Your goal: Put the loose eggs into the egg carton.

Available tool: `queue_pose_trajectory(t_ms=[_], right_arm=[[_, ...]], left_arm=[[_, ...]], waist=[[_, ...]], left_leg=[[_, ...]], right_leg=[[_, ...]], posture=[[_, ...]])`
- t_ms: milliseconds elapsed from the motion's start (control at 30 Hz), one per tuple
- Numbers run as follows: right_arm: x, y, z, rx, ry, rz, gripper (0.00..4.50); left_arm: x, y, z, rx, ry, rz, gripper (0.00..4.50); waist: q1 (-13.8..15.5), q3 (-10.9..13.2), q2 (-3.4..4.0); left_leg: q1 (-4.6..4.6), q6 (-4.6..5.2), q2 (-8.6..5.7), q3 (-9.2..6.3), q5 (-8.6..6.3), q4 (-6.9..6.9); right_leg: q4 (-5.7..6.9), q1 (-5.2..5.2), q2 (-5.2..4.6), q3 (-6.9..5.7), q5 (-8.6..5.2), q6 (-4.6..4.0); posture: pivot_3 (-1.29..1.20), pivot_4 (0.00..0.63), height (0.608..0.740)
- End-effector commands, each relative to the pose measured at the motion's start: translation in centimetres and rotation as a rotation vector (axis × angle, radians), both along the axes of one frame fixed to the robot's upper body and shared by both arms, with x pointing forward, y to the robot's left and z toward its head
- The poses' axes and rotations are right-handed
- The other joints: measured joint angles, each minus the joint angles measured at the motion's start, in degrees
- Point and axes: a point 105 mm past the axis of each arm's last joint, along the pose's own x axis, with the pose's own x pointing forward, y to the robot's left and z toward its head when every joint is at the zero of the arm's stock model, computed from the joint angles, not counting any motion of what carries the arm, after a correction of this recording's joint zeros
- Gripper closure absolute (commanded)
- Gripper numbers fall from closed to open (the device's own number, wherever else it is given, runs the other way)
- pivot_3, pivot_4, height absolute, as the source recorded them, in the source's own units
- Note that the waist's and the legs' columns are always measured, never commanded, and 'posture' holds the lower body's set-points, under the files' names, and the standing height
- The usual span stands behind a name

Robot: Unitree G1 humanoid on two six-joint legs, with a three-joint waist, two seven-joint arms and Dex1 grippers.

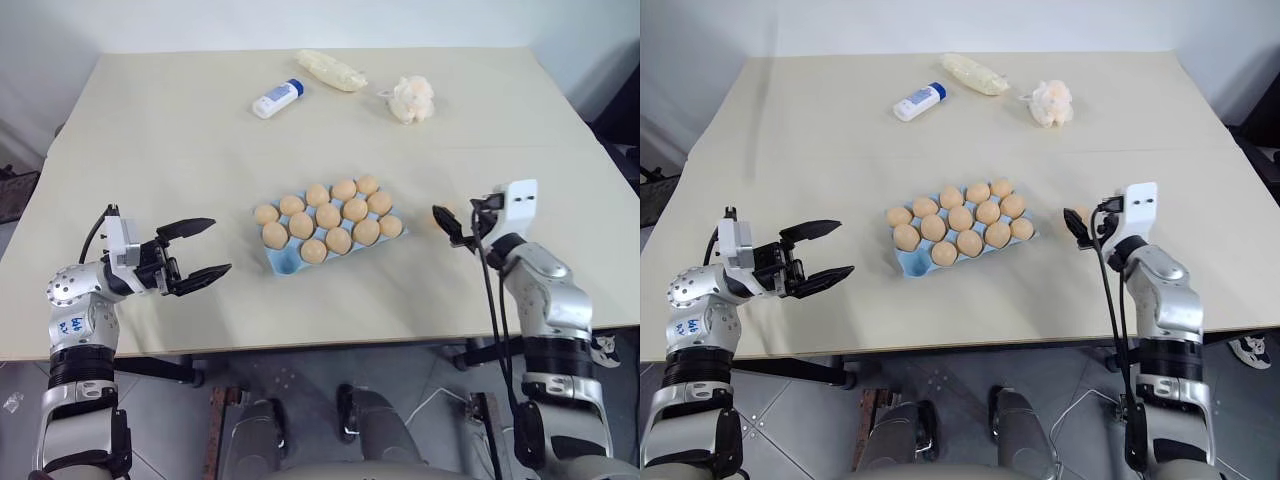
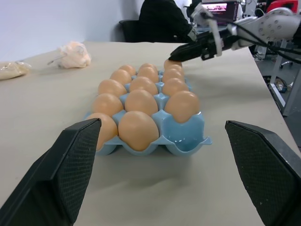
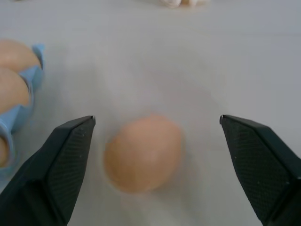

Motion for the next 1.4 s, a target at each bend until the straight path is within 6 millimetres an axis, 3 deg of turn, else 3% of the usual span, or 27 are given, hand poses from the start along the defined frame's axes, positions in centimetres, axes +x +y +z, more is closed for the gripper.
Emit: queue_pose_trajectory(t_ms=[33, 67, 167, 333, 433, 633, 767, 867, 1000, 1133, 1400], right_arm=[[0.6, 0.0, -0.1, -0.044, -0.013, -0.013, 0.05], [0.8, 0.0, -0.6, -0.051, 0.008, -0.021, 0.05], [1.0, -0.1, -1.2, -0.071, 0.018, -0.037, 0.63], [1.0, 0.5, -0.3, -0.066, -0.028, -0.018, 2.40], [0.8, 0.6, 0.4, -0.070, -0.050, -0.011, 2.95], [-0.4, 3.0, 3.7, -0.066, -0.130, 0.089, 2.99], [-2.4, 7.8, 6.5, -0.048, -0.172, 0.283, 3.03], [-4.6, 11.8, 7.4, -0.065, -0.161, 0.453, 3.04], [-7.2, 16.2, 7.1, -0.119, -0.128, 0.670, 3.04], [-9.8, 21.9, 6.1, -0.135, -0.082, 0.902, 3.04], [-9.2, 26.0, 5.0, -0.177, -0.082, 0.935, 3.04]], left_arm=[[-0.2, 0.2, 1.0, -0.012, -0.044, 0.009, 0.00], [-0.2, 0.2, 1.0, -0.012, -0.043, 0.010, 0.00], [-0.3, 0.1, 0.9, -0.012, -0.044, 0.011, 0.00], [-0.3, 0.1, 0.9, -0.014, -0.044, 0.015, 0.00], [-0.3, 0.1, 0.9, -0.015, -0.044, 0.016, 0.00], [-0.5, 0.1, 0.8, -0.016, -0.039, 0.012, 0.00], [-0.6, 0.2, 0.7, -0.014, -0.034, 0.010, 0.00], [-0.6, 0.4, 0.6, -0.012, -0.032, 0.016, 0.00], [-0.7, 0.7, 0.5, -0.010, -0.027, 0.024, 0.00], [-1.0, 1.2, 0.1, -0.002, -0.018, 0.035, 0.00], [-1.4, 1.4, 0.2, -0.001, -0.028, 0.057, 0.00]], waist=[[-0.3, 0.0, 0.00], [-0.3, 0.0, 0.00], [-0.6, 0.0, 0.00], [-0.7, 0.0, 0.00], [-0.8, 0.0, 0.01], [-0.8, 0.0, 0.02], [-0.8, 0.0, 0.02], [-0.7, 0.0, 0.02], [-0.6, 0.0, 0.02], [-0.8, 0.0, 0.00], [-0.6, 0.0, -0.04]], left_leg=[[0.01, 0.00, 0.00, -0.01, 0.00, 0.00], [0.02, 0.00, 0.00, -0.02, 0.00, 0.00], [0.02, -0.01, 0.02, -0.02, 0.01, 0.01], [0.03, -0.01, 0.02, -0.02, 0.03, 0.03], [0.06, -0.02, 0.03, -0.01, 0.04, 0.02], [0.06, -0.05, 0.08, -0.02, 0.06, 0.01], [0.06, -0.05, 0.13, -0.02, 0.06, 0.00], [0.06, -0.05, 0.16, -0.05, 0.06, 0.00], [0.05, -0.05, 0.15, -0.08, 0.06, -0.01], [0.03, -0.04, 0.15, -0.08, 0.05, -0.01], [-0.02, -0.06, 0.13, -0.14, 0.05, 0.00]], right_leg=[[0.03, 0.00, 0.00, 0.00, -0.01, -0.02], [0.05, 0.00, -0.01, 0.00, -0.02, -0.03], [0.08, 0.00, -0.03, -0.01, -0.02, -0.03], [0.13, 0.00, -0.04, 0.00, -0.02, -0.02], [0.18, -0.01, -0.03, 0.03, -0.02, -0.02], [0.21, -0.03, -0.04, 0.04, -0.02, -0.03], [0.22, -0.05, -0.04, 0.04, -0.03, -0.04], [0.24, -0.06, -0.04, 0.03, -0.07, -0.11], [0.23, -0.07, -0.06, -0.01, -0.09, -0.15], [0.22, -0.08, -0.08, -0.03, -0.09, -0.15], [0.25, -0.11, -0.13, -0.12, -0.14, -0.23]], posture=[[0.00, 0.150, 0.740], [0.00, 0.150, 0.740], [0.00, 0.150, 0.740], [0.00, 0.150, 0.740], [0.00, 0.150, 0.740], [0.00, 0.150, 0.740], [0.00, 0.150, 0.740], [0.00, 0.150, 0.740], [0.00, 0.150, 0.740], [0.00, 0.150, 0.740], [0.00, 0.150, 0.740]])
